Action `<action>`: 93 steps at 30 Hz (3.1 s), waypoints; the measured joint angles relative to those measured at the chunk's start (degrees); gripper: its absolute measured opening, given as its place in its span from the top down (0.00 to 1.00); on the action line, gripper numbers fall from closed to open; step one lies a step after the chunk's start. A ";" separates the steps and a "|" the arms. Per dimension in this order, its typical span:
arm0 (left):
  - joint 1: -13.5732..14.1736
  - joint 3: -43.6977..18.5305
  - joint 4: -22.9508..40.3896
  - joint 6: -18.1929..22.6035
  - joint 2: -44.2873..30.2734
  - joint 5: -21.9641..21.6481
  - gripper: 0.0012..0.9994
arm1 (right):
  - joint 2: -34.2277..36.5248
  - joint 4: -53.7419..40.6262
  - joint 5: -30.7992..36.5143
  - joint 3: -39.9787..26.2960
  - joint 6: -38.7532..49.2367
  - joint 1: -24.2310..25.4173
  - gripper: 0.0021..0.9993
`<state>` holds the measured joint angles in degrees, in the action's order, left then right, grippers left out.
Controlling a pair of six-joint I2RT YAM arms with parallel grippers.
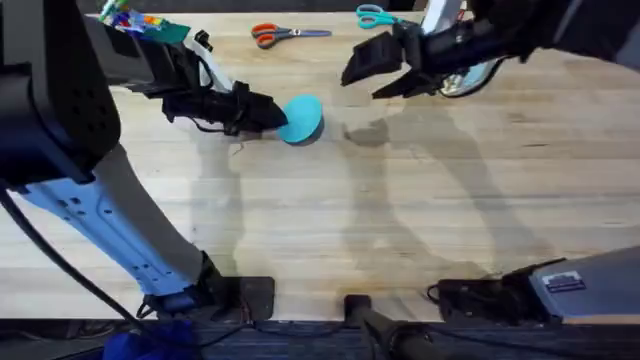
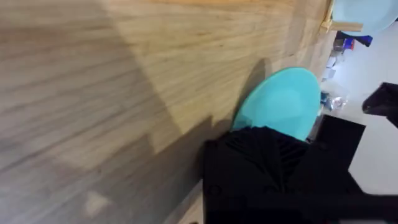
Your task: Pick up the plates from the table one by one and place each into a slot on the dish rack.
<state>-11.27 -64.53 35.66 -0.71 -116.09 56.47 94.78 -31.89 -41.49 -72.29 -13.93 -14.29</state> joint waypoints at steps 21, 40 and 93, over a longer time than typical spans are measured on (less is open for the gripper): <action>0.00 0.04 -0.28 -0.20 0.01 0.11 0.96 | 11.95 18.36 -0.09 0.00 -12.78 -8.10 0.03; 0.00 0.09 -0.33 -0.23 0.00 0.15 0.96 | 17.52 25.94 3.01 0.00 -20.87 -12.52 0.04; -0.02 0.09 -1.18 -0.15 -0.05 0.57 0.96 | 20.34 27.81 8.22 -0.11 -29.58 -13.70 0.97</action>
<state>-11.29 -64.45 34.48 -0.86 -116.14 57.04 115.12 -4.08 -33.27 -72.40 -43.51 -27.99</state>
